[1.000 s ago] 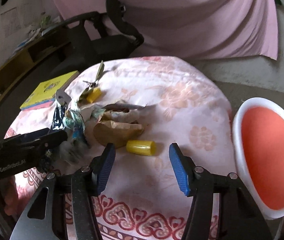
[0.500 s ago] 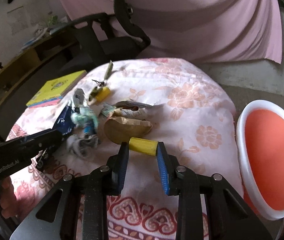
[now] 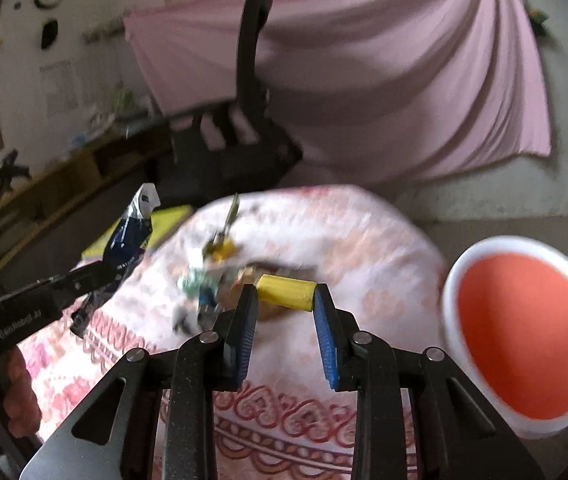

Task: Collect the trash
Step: 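Carry the blue wrapper with the left tool over the basin and release it, then grasp the grey cloth with the left tool while the right tool grasps the brown paper scrap, then carry the grey cloth and brown paper to the basin and open both tools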

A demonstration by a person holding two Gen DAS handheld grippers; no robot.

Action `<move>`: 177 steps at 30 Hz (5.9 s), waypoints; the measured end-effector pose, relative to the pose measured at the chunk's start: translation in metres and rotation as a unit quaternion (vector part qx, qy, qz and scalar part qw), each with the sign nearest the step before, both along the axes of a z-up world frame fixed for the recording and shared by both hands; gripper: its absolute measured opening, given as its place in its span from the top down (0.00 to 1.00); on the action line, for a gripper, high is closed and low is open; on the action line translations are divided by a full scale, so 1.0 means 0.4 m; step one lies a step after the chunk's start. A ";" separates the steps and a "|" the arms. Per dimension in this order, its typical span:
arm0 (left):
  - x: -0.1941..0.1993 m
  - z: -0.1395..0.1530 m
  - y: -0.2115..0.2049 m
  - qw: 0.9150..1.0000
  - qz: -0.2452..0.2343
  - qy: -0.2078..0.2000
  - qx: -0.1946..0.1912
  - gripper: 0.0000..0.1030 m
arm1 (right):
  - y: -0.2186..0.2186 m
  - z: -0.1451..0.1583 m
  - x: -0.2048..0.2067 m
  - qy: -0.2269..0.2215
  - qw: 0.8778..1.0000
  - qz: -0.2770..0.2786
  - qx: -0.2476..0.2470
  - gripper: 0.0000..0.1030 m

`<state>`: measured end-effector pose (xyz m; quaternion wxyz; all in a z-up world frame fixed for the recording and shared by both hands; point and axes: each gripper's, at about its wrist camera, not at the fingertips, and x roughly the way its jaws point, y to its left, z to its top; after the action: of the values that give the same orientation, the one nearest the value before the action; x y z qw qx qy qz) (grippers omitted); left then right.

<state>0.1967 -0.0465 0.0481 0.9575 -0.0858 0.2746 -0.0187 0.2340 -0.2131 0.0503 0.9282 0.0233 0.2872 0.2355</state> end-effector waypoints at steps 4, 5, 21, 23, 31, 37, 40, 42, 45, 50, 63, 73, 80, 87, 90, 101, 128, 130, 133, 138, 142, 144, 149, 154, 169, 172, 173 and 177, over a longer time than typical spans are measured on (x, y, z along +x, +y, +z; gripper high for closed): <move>0.007 0.066 -0.095 0.998 -0.030 -0.051 0.035 0.89 | -0.072 0.046 -0.027 -0.064 0.997 -0.047 0.018 0.74; 0.013 0.074 -0.116 0.996 -0.039 -0.062 0.042 0.89 | -0.098 0.058 -0.032 -0.079 0.995 -0.063 0.027 0.74; 0.162 0.048 -0.510 0.974 -0.194 -0.083 0.086 0.88 | -0.411 0.040 0.018 -0.097 0.965 -0.241 0.047 0.74; 0.176 0.035 -0.541 0.974 -0.199 -0.062 0.084 0.88 | -0.435 0.021 0.026 -0.079 0.964 -0.249 0.047 0.74; 0.291 -0.037 -0.604 0.972 -0.227 0.050 0.043 0.85 | -0.494 -0.037 0.065 -0.010 0.961 -0.268 0.064 0.73; 0.342 -0.044 -0.612 0.966 -0.239 0.101 -0.014 0.71 | -0.514 -0.054 0.076 0.020 0.960 -0.270 0.069 0.73; 0.352 -0.031 -0.609 0.966 -0.235 0.108 -0.022 0.68 | -0.513 -0.048 0.078 0.022 0.960 -0.271 0.071 0.64; 0.351 -0.018 -0.602 0.967 -0.229 0.108 -0.023 0.68 | -0.514 -0.047 0.079 0.021 0.960 -0.271 0.070 0.62; 0.341 0.000 -0.559 0.972 -0.217 0.091 -0.025 0.68 | -0.510 -0.040 0.078 0.015 0.960 -0.269 0.070 0.60; 0.288 0.023 -0.488 0.980 -0.187 0.055 -0.026 0.62 | -0.479 -0.010 0.060 -0.017 0.963 -0.260 0.069 0.53; 0.086 0.079 -0.189 0.994 -0.052 -0.089 -0.019 0.08 | -0.303 0.096 -0.024 -0.157 0.964 -0.206 0.060 0.05; -0.049 0.075 0.001 0.988 0.030 -0.152 0.008 0.07 | -0.152 0.119 -0.068 -0.223 0.962 -0.145 0.054 0.00; -0.089 0.039 0.067 0.984 0.054 -0.167 0.029 0.07 | -0.054 0.101 -0.070 -0.227 0.969 -0.098 0.023 0.00; -0.070 -0.006 0.109 0.990 0.049 -0.126 0.036 0.07 | 0.020 0.063 -0.039 -0.174 0.983 -0.060 -0.016 0.00; -0.038 -0.033 0.110 0.996 0.033 -0.079 0.033 0.08 | 0.025 0.044 -0.001 -0.124 0.991 -0.045 -0.013 0.00; 0.073 -0.124 0.093 0.995 -0.062 0.077 -0.018 0.38 | 0.074 -0.043 0.111 0.046 0.998 0.032 -0.017 0.27; 0.147 -0.170 -0.012 0.978 -0.139 0.154 -0.032 0.74 | 0.023 -0.078 0.129 0.124 0.991 0.047 0.009 0.54; 0.134 -0.165 -0.017 0.980 -0.133 0.146 -0.023 0.74 | 0.015 -0.071 0.117 0.117 0.992 0.049 0.010 0.54; 0.108 -0.152 -0.018 0.984 -0.122 0.131 -0.009 0.75 | 0.005 -0.060 0.096 0.103 0.993 0.049 0.013 0.54; 0.066 -0.128 -0.013 0.990 -0.091 0.108 0.012 0.75 | -0.007 -0.038 0.058 0.075 0.996 0.050 0.019 0.54; 0.037 -0.106 -0.007 0.993 -0.070 0.086 0.029 0.75 | -0.017 -0.018 0.029 0.046 0.997 0.051 0.025 0.54; 0.021 -0.088 -0.008 0.995 -0.061 0.069 0.039 0.75 | -0.022 -0.008 0.017 0.030 0.998 0.051 0.029 0.54; -0.012 -0.037 -0.015 0.997 -0.047 0.029 0.056 0.75 | -0.031 0.019 -0.013 -0.013 0.998 0.050 0.039 0.54; -0.045 0.008 -0.023 0.997 -0.034 -0.015 0.066 0.75 | -0.046 0.051 -0.047 -0.067 0.996 0.044 0.050 0.54; -0.068 0.140 -0.133 0.984 -0.049 -0.163 0.059 0.75 | -0.169 0.119 -0.111 -0.202 0.975 -0.064 0.072 0.54; -0.063 0.149 -0.172 0.979 -0.069 -0.183 0.060 0.74 | -0.204 0.123 -0.120 -0.223 0.968 -0.099 0.063 0.54; -0.059 0.152 -0.189 0.977 -0.078 -0.188 0.060 0.74 | -0.219 0.125 -0.123 -0.231 0.964 -0.116 0.058 0.54; -0.024 0.152 -0.256 0.973 -0.113 -0.192 0.061 0.74 | -0.275 0.122 -0.112 -0.235 0.958 -0.156 0.055 0.53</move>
<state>0.1871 -0.1487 0.1089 0.9875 0.0095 0.0941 -0.1263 0.1893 -0.3233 0.0993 0.9920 0.0630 0.0403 0.1018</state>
